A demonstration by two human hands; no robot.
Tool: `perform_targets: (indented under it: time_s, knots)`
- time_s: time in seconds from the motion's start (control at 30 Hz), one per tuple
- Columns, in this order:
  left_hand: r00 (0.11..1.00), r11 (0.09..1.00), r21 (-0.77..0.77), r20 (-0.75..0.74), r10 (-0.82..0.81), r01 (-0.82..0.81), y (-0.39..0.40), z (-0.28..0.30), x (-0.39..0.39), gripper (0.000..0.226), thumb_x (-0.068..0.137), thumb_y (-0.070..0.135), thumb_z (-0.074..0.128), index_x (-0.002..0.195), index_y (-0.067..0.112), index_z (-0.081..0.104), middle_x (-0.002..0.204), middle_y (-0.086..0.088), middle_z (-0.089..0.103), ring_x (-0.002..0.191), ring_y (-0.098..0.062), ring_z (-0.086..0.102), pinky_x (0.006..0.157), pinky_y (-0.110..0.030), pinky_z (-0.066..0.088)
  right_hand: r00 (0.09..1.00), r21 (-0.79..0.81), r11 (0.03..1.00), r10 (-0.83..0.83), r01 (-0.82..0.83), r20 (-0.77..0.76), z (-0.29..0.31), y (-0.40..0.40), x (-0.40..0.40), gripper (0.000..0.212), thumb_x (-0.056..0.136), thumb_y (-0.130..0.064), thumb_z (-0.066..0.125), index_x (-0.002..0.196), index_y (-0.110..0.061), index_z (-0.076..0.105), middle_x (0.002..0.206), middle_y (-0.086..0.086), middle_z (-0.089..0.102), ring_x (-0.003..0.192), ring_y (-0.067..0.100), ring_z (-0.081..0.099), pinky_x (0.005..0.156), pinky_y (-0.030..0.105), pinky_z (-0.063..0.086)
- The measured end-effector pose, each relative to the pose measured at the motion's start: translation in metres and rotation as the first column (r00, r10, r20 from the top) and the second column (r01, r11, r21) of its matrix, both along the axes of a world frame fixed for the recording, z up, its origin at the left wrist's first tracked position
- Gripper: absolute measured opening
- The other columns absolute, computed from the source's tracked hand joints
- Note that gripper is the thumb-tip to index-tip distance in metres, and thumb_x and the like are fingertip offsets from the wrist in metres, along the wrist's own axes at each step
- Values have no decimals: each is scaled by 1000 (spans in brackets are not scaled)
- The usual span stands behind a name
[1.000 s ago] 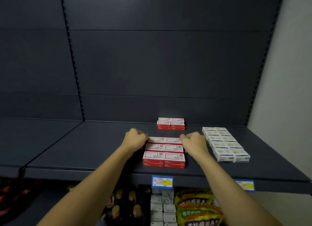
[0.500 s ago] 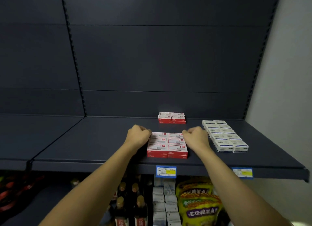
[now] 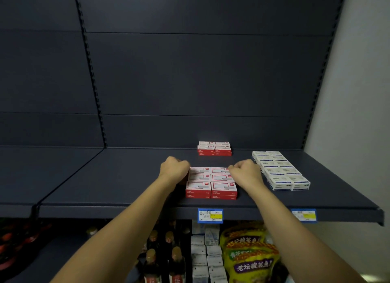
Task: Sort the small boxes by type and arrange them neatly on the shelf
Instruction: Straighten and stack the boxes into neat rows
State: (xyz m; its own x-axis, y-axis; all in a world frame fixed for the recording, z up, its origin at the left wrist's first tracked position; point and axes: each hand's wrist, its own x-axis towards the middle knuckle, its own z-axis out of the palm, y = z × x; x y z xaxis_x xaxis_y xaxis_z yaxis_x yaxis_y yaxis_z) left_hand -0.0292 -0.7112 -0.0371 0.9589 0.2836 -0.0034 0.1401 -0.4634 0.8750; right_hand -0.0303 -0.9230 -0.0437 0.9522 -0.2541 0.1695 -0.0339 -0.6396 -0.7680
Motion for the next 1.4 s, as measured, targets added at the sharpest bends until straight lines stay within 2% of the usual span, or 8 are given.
perform_targets:
  time_s: [0.13, 0.3, 0.5, 0.7, 0.9, 1.03, 1.2, 1.4]
  knots:
    - [997, 997, -39, -42, -62, 60, 3, 0, 1, 21, 93, 25, 61, 92, 5, 68, 87, -9, 73, 78, -21, 72, 72, -34, 60, 999, 41, 999, 12, -10, -47, 0, -1, 2, 11, 88, -22, 65, 83, -16, 74, 90, -1, 71, 80, 10, 62, 59, 22, 41]
    - [950, 958, -141, -151, -271, 251, 14, 7, -4, 36, 86, 34, 76, 107, 7, 65, 89, -6, 78, 85, -20, 76, 80, -36, 62, 998, 72, 997, 20, -16, -61, -1, -3, 0, 8, 89, -21, 67, 90, -16, 73, 95, -1, 69, 76, 4, 56, 54, 18, 37]
    - [940, 963, -194, -248, -233, 187, 17, 8, -8, 46, 84, 8, 79, 118, 5, 48, 93, -16, 76, 81, -26, 76, 65, -36, 64, 990, 64, 998, -16, 25, -137, 6, 3, -5, 16, 86, -23, 67, 86, -8, 71, 80, 5, 73, 69, 16, 69, 52, 22, 45]
    - [943, 970, -168, -255, -215, 175, 14, 6, -3, 44, 86, 9, 78, 120, 4, 51, 92, -15, 76, 72, -22, 76, 53, -29, 59, 977, 8, 1000, 5, -3, -215, 13, 6, -7, 14, 80, -19, 69, 88, -8, 70, 77, 4, 73, 65, 15, 71, 50, 22, 50]
    - [928, 960, -178, -268, -260, 217, 17, 5, 3, 44, 85, 11, 79, 117, 6, 49, 93, -16, 76, 79, -26, 77, 61, -35, 62, 970, 47, 999, 13, -1, -244, 14, 4, -3, 15, 83, -20, 70, 92, -8, 68, 78, 4, 74, 66, 15, 73, 57, 27, 58]
    - [973, 990, -1, -183, -139, 141, 26, 12, 29, 22, 89, 12, 69, 100, 9, 50, 99, -17, 69, 78, -26, 71, 56, -32, 57, 987, 1, 998, -66, 67, -144, 13, -3, 10, 21, 82, -21, 64, 89, -3, 72, 77, 7, 74, 66, 20, 67, 60, 28, 51]
    - [996, 978, 189, -49, -77, 85, 24, 9, 62, 20, 89, 15, 54, 98, 3, 68, 97, -14, 70, 78, -25, 67, 60, -27, 47, 990, -53, 992, -121, 118, -69, 16, -11, 40, 6, 83, -20, 67, 89, -20, 70, 108, 5, 70, 101, 26, 64, 83, 30, 50]
    - [999, 993, 116, 30, -17, 14, 8, -2, 106, 19, 94, 14, 56, 94, 3, 72, 96, -14, 70, 86, -27, 68, 75, -32, 56, 991, -33, 993, -116, 114, -64, 9, -18, 82, 13, 86, -21, 69, 98, -17, 71, 113, 9, 70, 106, 28, 64, 90, 32, 52]
